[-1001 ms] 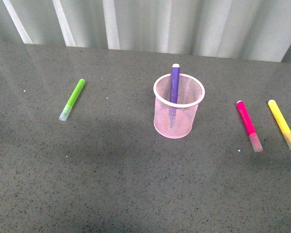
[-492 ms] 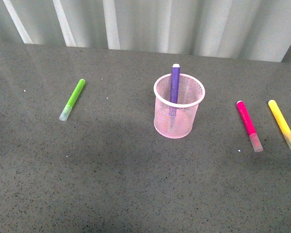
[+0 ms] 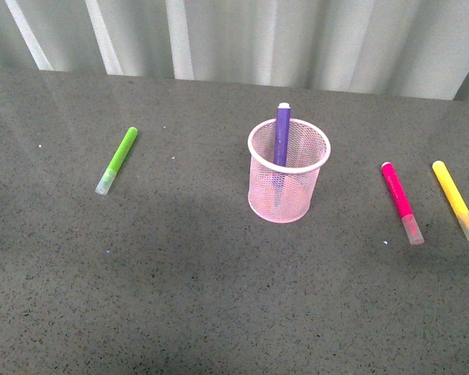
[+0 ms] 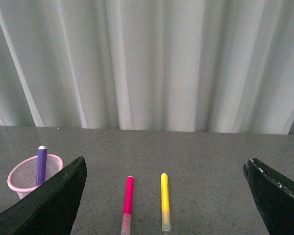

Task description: Insert purple and pink pens into pink cup

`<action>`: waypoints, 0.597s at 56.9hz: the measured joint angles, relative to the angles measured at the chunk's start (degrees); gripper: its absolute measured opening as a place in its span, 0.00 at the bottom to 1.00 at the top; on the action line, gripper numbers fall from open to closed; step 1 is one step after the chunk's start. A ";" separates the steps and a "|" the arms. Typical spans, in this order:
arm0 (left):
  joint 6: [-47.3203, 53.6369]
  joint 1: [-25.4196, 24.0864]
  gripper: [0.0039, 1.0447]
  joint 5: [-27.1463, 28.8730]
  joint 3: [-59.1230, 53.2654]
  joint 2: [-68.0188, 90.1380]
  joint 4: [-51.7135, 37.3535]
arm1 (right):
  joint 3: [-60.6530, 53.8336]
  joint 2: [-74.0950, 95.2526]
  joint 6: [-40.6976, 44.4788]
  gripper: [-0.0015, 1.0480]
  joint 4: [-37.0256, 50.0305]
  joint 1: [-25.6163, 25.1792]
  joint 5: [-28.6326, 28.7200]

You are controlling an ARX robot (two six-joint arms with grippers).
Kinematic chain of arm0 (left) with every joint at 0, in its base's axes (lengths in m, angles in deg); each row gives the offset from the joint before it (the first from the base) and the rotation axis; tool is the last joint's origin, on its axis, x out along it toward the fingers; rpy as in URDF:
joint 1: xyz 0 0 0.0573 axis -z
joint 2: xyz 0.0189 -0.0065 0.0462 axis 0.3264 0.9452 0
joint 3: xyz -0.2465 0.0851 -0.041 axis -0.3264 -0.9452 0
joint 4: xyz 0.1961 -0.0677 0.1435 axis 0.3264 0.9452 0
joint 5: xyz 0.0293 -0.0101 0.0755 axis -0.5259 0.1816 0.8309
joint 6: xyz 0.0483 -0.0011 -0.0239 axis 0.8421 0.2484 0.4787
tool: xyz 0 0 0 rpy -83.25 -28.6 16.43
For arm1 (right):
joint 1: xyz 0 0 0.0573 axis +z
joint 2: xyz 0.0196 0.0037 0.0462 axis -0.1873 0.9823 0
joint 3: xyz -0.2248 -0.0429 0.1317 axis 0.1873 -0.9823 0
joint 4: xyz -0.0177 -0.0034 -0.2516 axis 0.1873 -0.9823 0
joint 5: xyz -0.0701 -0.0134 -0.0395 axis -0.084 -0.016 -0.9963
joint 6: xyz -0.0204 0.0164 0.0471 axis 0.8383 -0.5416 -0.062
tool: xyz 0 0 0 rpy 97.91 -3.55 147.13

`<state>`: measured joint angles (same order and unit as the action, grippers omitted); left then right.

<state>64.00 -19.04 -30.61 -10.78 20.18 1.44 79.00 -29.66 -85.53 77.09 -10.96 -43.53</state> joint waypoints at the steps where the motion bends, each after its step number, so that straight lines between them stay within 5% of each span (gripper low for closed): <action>1: 0.00 0.00 0.03 0.00 0.00 -0.15 0.15 | 0.00 0.00 0.00 0.93 0.00 0.00 0.00; 11: 0.04 0.00 0.03 0.00 0.00 -9.49 10.97 | 0.00 0.00 -0.02 0.93 0.00 0.00 -0.02; 34: 0.07 0.00 0.03 -0.02 0.00 -10.99 11.34 | 0.00 0.00 0.00 0.93 0.00 0.00 0.00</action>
<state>64.07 -19.04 -30.63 -10.78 9.19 12.78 79.00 -29.66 -85.53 77.09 -10.96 -43.53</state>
